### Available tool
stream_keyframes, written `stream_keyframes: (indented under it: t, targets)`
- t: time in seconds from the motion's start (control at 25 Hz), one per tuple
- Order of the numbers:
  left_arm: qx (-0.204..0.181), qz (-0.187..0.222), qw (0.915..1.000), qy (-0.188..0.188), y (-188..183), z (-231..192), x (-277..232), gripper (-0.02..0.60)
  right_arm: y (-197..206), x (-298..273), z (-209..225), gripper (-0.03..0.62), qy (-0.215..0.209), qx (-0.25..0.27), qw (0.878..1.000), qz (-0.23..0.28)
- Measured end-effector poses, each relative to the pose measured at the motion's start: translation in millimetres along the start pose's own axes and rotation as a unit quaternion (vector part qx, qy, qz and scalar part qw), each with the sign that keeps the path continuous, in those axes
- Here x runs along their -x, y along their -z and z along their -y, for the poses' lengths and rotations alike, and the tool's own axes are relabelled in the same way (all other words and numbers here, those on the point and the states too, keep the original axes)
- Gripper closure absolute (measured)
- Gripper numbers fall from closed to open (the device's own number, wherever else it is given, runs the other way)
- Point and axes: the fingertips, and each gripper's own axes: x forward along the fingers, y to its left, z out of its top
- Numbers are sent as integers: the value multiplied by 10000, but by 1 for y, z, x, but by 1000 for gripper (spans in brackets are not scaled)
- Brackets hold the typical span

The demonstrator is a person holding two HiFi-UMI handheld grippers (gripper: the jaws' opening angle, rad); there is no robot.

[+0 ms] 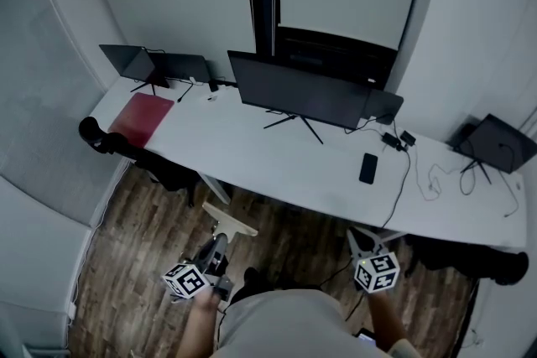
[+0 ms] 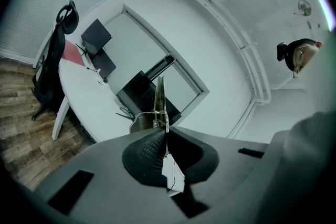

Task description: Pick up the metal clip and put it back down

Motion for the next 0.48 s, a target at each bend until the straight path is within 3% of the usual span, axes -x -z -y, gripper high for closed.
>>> stream_keyframes:
  t: [0.48]
  targets:
    - [21,-64,10000,-3,-16,-18,-21,549,-6,-29,0,559,47,-56,9998,-163]
